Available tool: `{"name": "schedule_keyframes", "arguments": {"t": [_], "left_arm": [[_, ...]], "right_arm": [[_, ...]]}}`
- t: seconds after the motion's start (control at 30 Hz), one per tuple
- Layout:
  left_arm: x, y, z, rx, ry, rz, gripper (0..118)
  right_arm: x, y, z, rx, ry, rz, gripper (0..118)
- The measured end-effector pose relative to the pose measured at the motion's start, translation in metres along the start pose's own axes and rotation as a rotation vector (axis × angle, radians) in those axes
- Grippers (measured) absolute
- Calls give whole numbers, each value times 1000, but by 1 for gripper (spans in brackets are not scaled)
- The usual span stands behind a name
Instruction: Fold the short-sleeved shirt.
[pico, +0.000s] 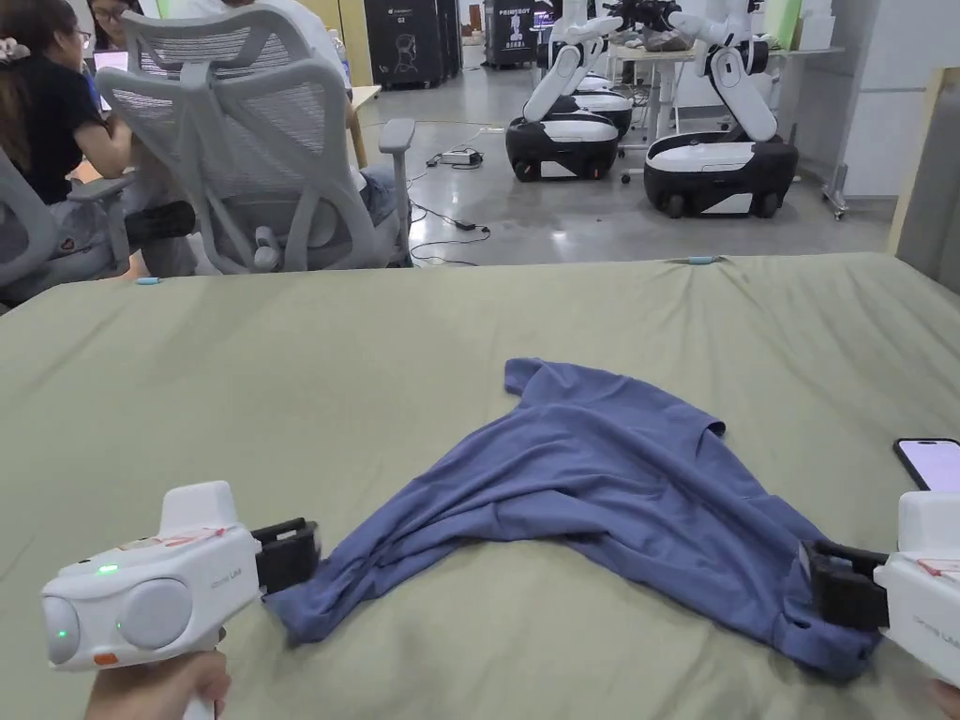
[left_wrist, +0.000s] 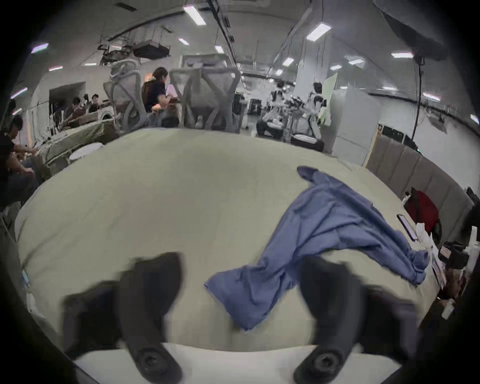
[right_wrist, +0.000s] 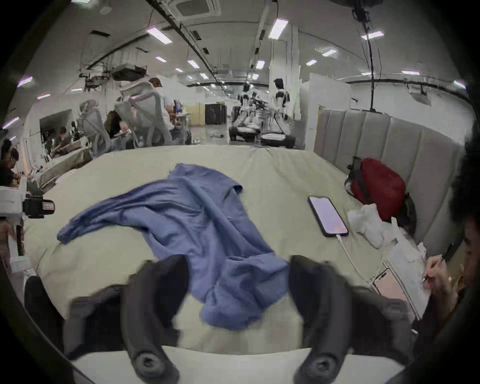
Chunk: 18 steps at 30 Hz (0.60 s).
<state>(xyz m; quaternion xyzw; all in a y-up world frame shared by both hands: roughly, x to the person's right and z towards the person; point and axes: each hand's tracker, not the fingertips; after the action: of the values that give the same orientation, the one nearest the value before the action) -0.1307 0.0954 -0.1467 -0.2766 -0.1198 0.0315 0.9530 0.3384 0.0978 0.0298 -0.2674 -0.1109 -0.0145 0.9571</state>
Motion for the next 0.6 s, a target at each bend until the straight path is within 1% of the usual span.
{"name": "schedule_keyframes", "arguments": {"t": [0.03, 0.07, 0.13, 0.27, 0.3, 0.33, 0.37, 0.4, 0.43, 0.47, 0.5, 0.53, 0.57, 0.6], "left_arm": [[0, 1, 6, 24, 21, -10, 3], [-1, 3, 9, 33, 59, -23, 0], [-6, 2, 8, 29, 90, -23, 0], [-14, -5, -1, -27, 28, 23, 0], [-14, -7, -6, -34, 28, 23, 4], [-15, -10, -13, -45, 32, 15, 24], [-15, -13, -22, -79, 44, 10, 56], [-16, -17, -32, -123, 57, 7, 94], [-17, -20, -43, -170, 76, 19, 108], [-19, -21, -50, -169, 81, 33, 106], [-20, -22, -56, -167, 81, 34, 93], [-28, -23, -76, -175, 75, 36, 84], [-29, -24, -85, -200, 99, 26, 80], [-30, -25, -93, -232, 130, 21, 80]], "right_arm": [[-5, 2, 3, 9, -5, 8, 15], [-9, 5, -1, 10, -12, 16, 0], [-16, 8, 1, 26, -8, 27, 0], [-24, 12, -2, 23, 37, 26, 0], [-26, 12, -2, 26, 37, 31, 0], [-27, 11, -3, 26, 40, 35, 0], [-27, 12, -4, 21, 48, 40, 0], [-27, 11, -4, 19, 57, 40, 0], [-28, 11, -4, 20, 62, 41, 0], [-29, 11, -4, 22, 65, 45, 0], [-29, 11, -3, 20, 67, 51, 0], [-29, 11, -3, 18, 66, 58, 0], [-29, 10, -4, 16, 65, 62, 0], [-29, 10, -4, 12, 63, 63, 0]]}}
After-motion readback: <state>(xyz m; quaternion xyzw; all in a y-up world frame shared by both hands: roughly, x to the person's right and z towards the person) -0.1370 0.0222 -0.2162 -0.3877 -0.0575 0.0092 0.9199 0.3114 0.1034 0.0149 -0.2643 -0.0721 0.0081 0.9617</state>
